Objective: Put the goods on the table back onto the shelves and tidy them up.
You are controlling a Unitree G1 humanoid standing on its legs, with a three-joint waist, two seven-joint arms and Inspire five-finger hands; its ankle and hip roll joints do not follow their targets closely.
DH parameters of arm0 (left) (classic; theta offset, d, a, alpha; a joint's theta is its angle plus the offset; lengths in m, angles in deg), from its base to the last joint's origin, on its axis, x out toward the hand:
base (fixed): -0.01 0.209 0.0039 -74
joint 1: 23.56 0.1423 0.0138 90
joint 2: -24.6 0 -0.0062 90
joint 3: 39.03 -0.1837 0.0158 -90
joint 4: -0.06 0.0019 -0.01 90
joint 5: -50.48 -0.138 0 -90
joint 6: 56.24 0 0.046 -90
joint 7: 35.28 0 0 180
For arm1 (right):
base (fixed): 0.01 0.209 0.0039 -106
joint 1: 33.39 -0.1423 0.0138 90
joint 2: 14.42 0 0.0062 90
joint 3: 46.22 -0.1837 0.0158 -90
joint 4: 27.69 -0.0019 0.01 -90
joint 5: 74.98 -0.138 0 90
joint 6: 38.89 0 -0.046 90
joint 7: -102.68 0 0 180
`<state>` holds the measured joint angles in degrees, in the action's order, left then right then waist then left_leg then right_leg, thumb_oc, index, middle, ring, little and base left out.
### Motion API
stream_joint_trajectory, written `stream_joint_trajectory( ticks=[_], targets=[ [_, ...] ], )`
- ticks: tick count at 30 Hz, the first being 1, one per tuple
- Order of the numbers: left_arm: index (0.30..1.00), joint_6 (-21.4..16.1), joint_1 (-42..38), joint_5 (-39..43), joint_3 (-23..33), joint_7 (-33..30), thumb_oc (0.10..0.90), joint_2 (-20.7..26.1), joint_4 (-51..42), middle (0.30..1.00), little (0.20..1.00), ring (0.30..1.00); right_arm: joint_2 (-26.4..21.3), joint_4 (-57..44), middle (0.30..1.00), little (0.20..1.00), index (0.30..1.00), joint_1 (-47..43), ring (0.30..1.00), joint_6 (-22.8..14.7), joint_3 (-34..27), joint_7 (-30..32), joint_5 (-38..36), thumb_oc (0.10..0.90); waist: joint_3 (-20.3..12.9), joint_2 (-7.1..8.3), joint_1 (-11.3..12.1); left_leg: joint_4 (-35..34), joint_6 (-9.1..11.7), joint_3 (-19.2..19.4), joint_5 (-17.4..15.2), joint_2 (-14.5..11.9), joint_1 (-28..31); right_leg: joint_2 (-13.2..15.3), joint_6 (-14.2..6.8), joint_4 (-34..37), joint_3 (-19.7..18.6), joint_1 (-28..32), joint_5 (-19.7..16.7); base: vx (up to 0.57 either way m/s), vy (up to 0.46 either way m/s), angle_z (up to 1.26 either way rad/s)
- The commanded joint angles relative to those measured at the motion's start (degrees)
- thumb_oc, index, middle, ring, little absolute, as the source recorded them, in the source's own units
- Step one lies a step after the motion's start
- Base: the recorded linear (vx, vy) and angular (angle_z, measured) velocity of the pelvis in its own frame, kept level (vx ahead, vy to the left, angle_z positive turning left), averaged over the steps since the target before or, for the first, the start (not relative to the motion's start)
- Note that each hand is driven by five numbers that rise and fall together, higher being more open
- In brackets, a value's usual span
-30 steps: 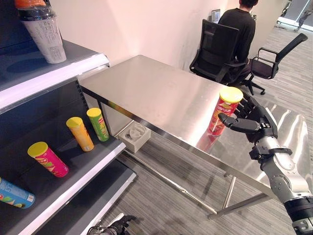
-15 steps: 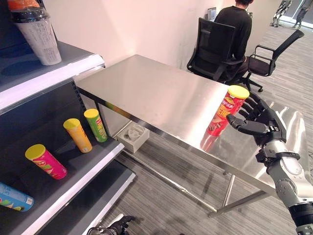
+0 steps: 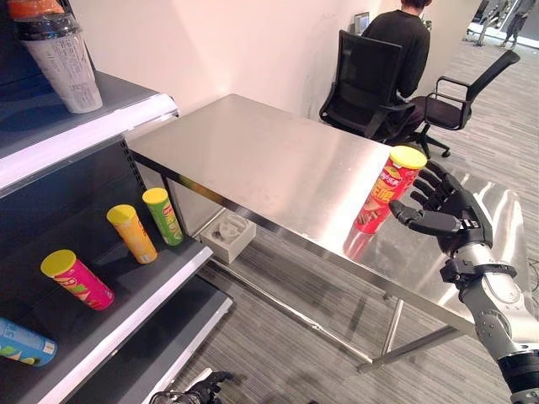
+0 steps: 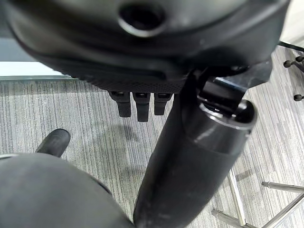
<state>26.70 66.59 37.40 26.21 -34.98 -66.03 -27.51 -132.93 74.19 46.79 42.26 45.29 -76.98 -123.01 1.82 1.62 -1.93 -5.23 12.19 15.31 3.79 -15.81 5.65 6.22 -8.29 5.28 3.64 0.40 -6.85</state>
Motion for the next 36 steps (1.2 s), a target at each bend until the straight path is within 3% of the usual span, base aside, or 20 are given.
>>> stream_joint_trajectory(
  ticks=[1,11,17,36],
  targets=[
    [0.9,-1.1,-3.1,0.6,-2.6,-1.1,0.8,-0.5,1.9,0.9,0.9,0.9,-5.5,-3.1,0.9,0.9,0.9,-8.2,0.9,-5.6,-4.1,0.3,-1.7,0.8,-2.9,1.58,2.1,0.2,-4.1,1.3,-3.6,3.6,0.9,-0.1,-1.0,-5.4,-0.9,-0.2,8.1,0.0,0.0,0.0],
    [0.9,-1.0,-2.8,2.1,-3.3,-0.6,0.8,-0.5,2.2,0.9,0.9,0.9,-8.3,2.2,0.9,0.9,0.9,-13.1,0.9,-3.7,0.0,0.6,-1.7,0.8,-2.9,1.75,2.5,0.2,-4.1,1.1,-3.6,3.8,0.9,0.1,-1.0,-5.4,-0.6,-0.1,8.1,0.0,0.0,0.0],
    [0.9,-1.0,-2.4,3.4,-4.0,0.0,0.8,-0.3,2.3,0.9,0.9,0.9,-12.5,6.0,0.9,0.9,0.9,-19.0,0.9,-1.8,5.7,-0.4,-1.6,0.8,-2.8,1.95,2.8,0.2,-4.0,0.9,-3.6,3.9,0.9,0.2,-1.0,-5.6,-0.6,-0.2,7.9,0.0,0.0,0.0],
    [0.9,-1.0,-1.8,4.8,-3.7,0.1,0.8,0.2,2.4,0.9,0.9,0.9,-12.5,12.9,0.9,0.9,0.9,-25.3,0.9,-0.1,10.3,-0.2,-0.9,0.8,-2.8,1.98,3.7,0.2,-4.1,0.2,-3.7,4.3,1.0,0.5,-1.0,-5.3,-0.4,0.2,7.8,0.0,0.0,0.0]
  ],
)
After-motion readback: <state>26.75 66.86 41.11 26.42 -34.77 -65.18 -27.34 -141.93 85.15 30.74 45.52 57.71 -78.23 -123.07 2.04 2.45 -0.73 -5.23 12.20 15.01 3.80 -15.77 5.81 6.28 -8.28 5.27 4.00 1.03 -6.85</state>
